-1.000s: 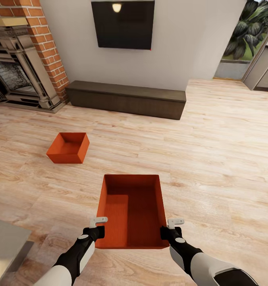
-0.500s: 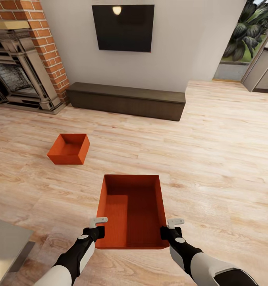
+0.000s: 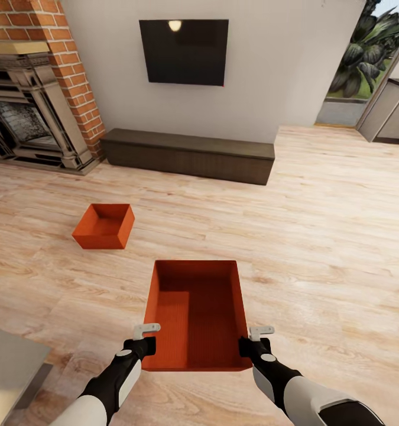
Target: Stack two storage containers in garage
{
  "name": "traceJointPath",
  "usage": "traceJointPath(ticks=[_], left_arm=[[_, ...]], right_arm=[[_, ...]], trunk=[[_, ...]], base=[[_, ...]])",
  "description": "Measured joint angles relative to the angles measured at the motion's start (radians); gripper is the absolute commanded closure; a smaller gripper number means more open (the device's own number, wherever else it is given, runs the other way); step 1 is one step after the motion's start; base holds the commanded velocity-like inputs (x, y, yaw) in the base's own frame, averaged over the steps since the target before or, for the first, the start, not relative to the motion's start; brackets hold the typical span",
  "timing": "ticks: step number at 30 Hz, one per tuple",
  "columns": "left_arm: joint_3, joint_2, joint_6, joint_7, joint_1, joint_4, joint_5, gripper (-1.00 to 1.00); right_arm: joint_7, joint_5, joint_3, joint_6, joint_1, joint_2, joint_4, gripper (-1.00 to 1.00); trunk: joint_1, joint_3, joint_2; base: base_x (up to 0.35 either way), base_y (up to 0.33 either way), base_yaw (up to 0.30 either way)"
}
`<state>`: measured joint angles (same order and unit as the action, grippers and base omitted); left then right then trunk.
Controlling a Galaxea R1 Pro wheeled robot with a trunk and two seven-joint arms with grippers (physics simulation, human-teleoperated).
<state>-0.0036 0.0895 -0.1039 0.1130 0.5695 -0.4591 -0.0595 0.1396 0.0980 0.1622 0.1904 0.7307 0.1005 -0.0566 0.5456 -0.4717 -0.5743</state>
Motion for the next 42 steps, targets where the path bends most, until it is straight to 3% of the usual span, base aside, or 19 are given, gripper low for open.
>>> traceJointPath(ticks=[25, 42], left_arm=[[-0.001, -0.001, 0.0, -0.001, 0.0, 0.0, -0.002, 1.0], [-0.002, -0.001, 0.0, 0.0, 0.0, -0.001, -0.002, 1.0]], right_arm=[[-0.002, 0.004, 0.002, 0.001, 0.0, 0.0, 0.0, 1.0], [-0.001, 0.002, 0.001, 0.001, 0.0, 0.0, 0.0, 1.0]], trunk=[[-0.096, 0.117, 0.176], [-0.096, 0.144, 0.176]], base=[[0.0, 0.0, 0.0], [0.0, 0.0, -0.049]])
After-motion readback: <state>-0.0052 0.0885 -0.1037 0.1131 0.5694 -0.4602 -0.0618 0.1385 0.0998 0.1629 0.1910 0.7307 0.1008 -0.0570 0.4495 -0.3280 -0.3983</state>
